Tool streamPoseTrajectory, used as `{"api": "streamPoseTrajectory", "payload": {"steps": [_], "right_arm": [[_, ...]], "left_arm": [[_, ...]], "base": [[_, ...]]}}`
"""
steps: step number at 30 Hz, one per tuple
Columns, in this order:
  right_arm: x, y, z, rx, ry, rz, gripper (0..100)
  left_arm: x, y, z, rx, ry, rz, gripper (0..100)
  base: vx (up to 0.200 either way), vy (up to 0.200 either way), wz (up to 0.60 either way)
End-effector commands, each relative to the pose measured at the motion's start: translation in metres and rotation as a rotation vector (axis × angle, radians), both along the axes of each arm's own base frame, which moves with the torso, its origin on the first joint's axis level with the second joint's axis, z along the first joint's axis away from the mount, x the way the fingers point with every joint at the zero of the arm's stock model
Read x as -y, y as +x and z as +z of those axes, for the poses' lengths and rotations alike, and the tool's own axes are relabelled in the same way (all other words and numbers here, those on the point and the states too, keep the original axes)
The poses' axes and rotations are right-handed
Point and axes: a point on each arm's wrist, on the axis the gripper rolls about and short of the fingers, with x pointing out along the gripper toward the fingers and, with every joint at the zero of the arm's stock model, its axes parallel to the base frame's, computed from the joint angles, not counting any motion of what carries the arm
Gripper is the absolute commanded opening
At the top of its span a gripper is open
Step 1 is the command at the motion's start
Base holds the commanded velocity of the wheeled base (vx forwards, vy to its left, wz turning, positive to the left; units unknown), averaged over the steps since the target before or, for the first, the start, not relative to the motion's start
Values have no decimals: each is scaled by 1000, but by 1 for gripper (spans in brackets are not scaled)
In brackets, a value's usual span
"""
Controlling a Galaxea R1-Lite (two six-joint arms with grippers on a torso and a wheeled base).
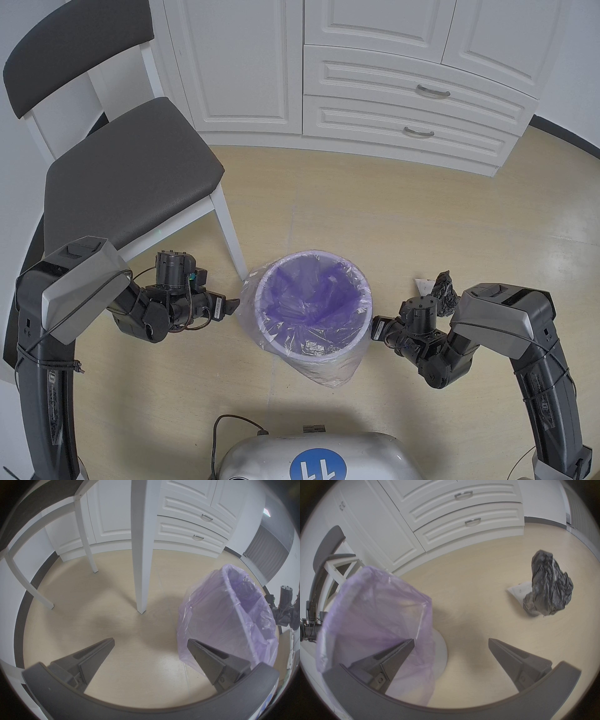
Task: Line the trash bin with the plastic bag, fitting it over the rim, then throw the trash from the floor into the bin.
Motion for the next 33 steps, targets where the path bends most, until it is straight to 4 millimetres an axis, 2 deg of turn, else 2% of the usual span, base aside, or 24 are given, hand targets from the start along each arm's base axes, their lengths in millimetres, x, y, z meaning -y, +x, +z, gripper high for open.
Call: {"api": "streamPoseTrajectory", "payload": {"steps": [1, 12, 14, 16, 22, 30, 33], "right_arm": [[-1, 3, -5, -36, -15, -7, 100], [-1, 6, -5, -67, -43, -30, 100], [-1, 6, -5, -62, -58, -44, 100], [-1, 5, -5, -61, -70, -46, 100], [9, 7, -6, -54, -211, -87, 100], [13, 6, -7, -55, -246, -97, 100], [14, 2, 1, -49, -245, -97, 100]], "left_arm": [[3, 0, -6, -12, 1, -7, 100], [26, 7, -27, -13, -75, -9, 100], [39, 13, -49, -29, -78, -7, 100], [43, 16, -59, -32, -64, 5, 100], [50, 27, -76, -33, 8, 105, 100], [49, 32, -73, -22, 17, 139, 100], [49, 32, -65, -13, -3, 147, 100]], "base": [[0, 0, 0], [0, 0, 0], [0, 0, 0], [0, 0, 0], [0, 0, 0], [0, 0, 0], [0, 0, 0]]}}
